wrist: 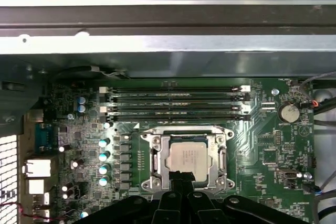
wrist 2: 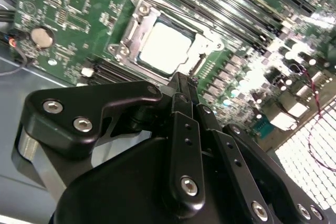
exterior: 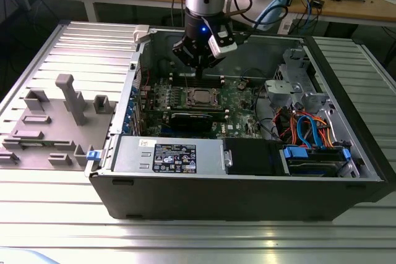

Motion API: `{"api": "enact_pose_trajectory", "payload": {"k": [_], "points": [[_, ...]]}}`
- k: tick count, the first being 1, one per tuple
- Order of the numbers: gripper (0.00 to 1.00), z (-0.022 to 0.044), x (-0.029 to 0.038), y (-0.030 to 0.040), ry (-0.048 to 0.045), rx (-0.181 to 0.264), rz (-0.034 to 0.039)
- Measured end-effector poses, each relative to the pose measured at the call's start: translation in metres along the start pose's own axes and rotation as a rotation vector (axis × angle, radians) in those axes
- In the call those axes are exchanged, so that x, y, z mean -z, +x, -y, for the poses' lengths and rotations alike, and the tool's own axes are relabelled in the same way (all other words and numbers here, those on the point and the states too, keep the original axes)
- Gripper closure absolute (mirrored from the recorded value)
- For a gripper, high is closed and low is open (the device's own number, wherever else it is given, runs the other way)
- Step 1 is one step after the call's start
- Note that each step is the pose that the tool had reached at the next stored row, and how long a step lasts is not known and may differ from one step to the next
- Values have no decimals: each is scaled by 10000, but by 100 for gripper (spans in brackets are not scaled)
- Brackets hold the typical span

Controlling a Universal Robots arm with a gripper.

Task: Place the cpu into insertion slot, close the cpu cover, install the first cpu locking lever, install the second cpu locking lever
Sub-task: 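Install the first cpu locking lever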

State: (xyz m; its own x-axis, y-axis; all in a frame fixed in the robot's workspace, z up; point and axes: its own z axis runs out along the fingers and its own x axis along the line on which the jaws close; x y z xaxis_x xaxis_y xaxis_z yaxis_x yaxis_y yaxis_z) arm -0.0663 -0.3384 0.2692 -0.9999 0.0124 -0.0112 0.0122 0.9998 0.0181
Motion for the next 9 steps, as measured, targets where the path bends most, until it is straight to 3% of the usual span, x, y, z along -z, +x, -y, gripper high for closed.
{"api": "enact_pose_trajectory", "payload": {"k": [2,9], "points": [[89,0,-1,32,-4,-2,1],[89,0,0,33,-3,0,5]]}}
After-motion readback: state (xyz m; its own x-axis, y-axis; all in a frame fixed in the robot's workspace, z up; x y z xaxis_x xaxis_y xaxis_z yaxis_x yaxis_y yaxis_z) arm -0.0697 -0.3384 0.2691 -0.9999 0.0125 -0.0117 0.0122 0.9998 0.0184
